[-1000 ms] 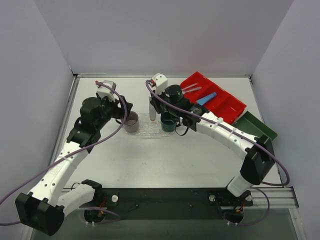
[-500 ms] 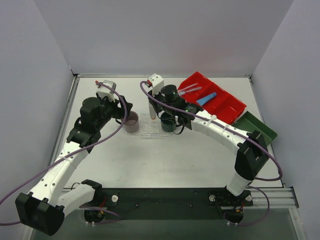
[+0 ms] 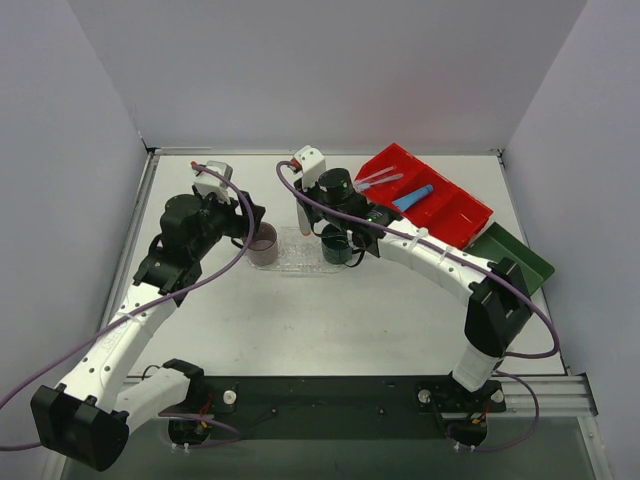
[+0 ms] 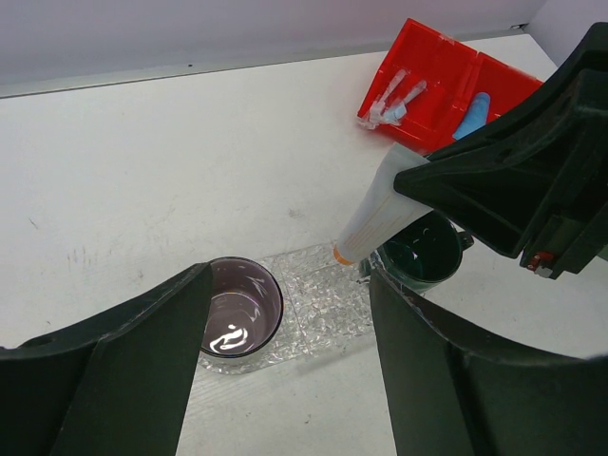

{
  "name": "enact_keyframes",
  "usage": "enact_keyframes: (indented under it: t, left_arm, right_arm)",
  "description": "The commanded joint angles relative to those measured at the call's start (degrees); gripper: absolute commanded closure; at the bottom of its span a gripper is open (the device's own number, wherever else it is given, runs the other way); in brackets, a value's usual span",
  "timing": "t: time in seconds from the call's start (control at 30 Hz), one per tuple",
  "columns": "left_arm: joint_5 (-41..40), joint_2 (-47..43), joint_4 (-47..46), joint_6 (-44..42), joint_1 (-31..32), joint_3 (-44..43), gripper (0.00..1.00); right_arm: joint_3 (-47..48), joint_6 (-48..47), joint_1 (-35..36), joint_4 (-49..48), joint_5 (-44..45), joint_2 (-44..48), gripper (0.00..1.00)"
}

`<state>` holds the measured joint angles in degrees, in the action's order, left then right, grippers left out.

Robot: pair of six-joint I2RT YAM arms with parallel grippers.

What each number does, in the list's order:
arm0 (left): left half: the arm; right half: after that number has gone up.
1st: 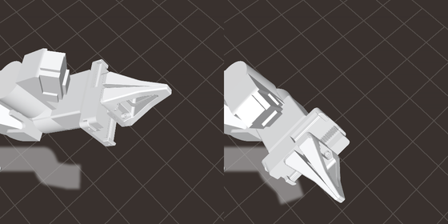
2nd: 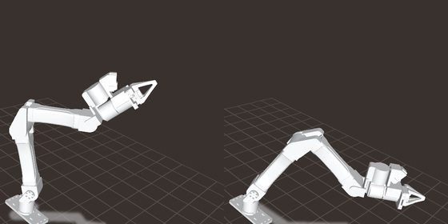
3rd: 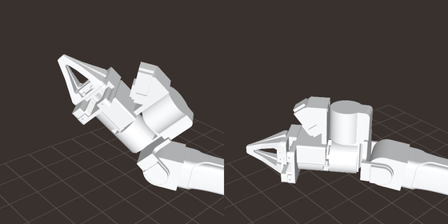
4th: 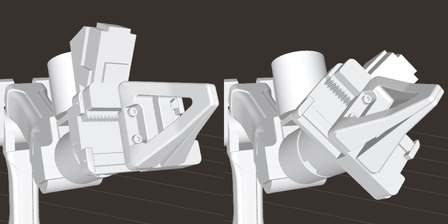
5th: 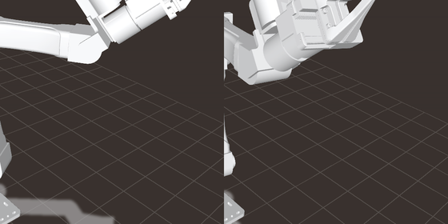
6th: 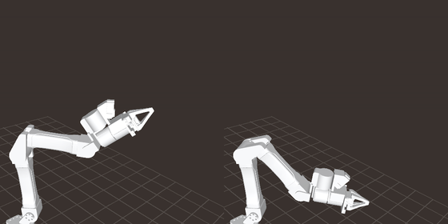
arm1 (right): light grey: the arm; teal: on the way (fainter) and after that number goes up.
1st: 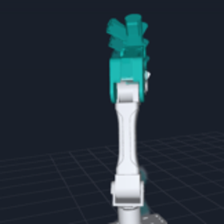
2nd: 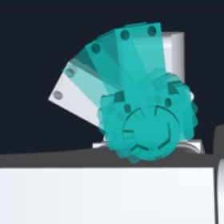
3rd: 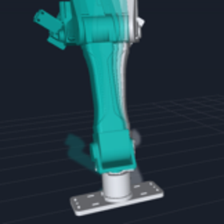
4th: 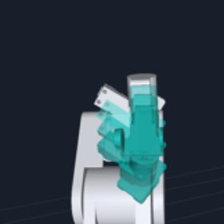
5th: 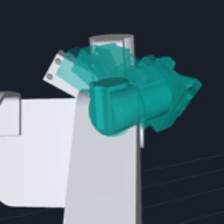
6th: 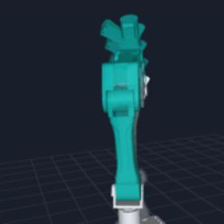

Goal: Prepare toiletry sets of a toothbrush and toothpaste on the tray

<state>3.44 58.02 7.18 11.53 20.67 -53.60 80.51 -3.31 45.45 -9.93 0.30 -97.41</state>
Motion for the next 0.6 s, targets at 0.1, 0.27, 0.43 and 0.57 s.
enact_keyframes:
  t: [0.1, 0.27, 0.43, 0.57]
  left_arm:
    - [-0.5, 0.1, -0.6, -0.6, -0.1, -0.9, 0.23]
    - [-0.2, 0.2, -0.6, -0.6, -0.3, -1.1, 0.23]
    - [-0.3, 0.2, -0.6, -0.6, -0.3, -0.9, 0.23]
    - [-0.2, 0.3, -0.7, -0.7, -0.3, -0.9, 0.23]
  right_arm:
    - [2.5, -0.4, 0.3, -3.5, 1.4, 0.1, 1.0]
    - [2.3, -1.7, 1.7, -3.3, 3.4, 1.3, 1.0]
    - [2.1, -2.5, 2.3, -3.8, 4.4, 2.5, 1.0]
    - [1.8, -2.0, 2.4, -4.0, 4.0, 2.8, 1.0]
